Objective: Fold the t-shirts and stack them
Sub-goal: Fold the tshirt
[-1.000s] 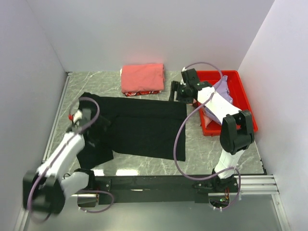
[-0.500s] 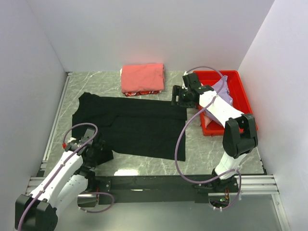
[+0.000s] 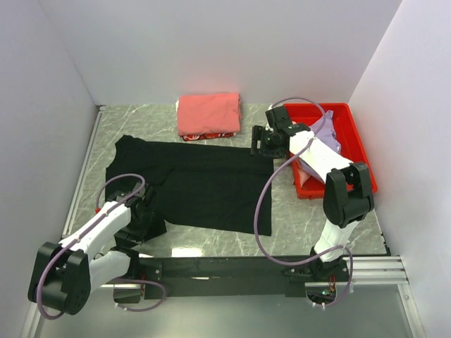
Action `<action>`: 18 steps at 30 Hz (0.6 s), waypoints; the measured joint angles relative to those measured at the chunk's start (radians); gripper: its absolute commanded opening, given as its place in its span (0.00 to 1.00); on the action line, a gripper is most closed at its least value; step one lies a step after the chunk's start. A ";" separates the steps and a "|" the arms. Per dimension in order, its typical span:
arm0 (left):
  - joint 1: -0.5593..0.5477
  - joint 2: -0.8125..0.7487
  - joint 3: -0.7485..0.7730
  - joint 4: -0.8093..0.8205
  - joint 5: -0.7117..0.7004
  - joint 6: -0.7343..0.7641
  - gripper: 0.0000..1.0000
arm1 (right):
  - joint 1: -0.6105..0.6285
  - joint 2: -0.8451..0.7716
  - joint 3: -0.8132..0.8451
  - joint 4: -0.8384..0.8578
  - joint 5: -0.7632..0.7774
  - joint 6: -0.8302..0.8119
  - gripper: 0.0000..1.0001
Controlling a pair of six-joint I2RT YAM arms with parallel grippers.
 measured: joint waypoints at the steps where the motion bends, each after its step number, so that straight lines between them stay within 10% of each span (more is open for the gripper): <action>1: 0.000 0.004 0.003 0.002 0.000 -0.003 0.56 | 0.000 0.005 0.001 -0.001 0.000 0.000 0.84; 18: 0.000 -0.042 -0.009 0.040 -0.008 -0.020 0.01 | 0.040 -0.067 -0.118 0.003 0.039 0.004 0.84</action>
